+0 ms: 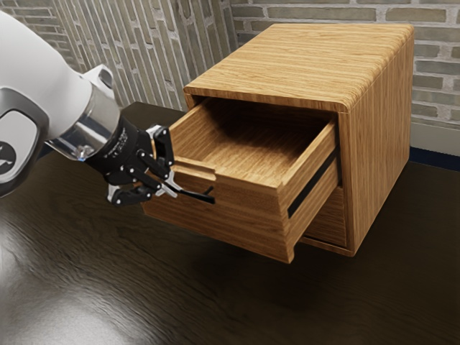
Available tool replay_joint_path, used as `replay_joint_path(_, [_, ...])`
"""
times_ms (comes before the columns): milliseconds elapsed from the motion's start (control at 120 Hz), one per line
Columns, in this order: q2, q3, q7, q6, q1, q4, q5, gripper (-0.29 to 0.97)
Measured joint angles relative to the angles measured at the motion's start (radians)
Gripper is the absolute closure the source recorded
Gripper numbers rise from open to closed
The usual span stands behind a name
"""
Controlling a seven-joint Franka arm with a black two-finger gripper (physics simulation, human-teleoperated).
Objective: Pull the drawer handle with one arm to open the drawer
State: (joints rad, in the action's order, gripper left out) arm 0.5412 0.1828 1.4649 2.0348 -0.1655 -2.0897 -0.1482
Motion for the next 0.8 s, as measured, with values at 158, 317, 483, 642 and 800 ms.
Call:
replay_joint_path(158, [0.027,-0.001,0.001,-0.007,0.000,-0.017,-0.001,0.79])
replay_joint_path(317, [0.054,0.000,0.004,-0.016,-0.003,-0.027,-0.001,0.79])
replay_joint_path(483, [0.118,0.075,0.007,-0.041,-0.005,0.053,0.048,0.54])
replay_joint_path(642, [0.273,0.130,0.014,-0.217,-0.144,0.332,0.158,0.26])
replay_joint_path(800, [0.222,0.132,0.040,-0.525,-0.341,0.667,0.149,0.13])
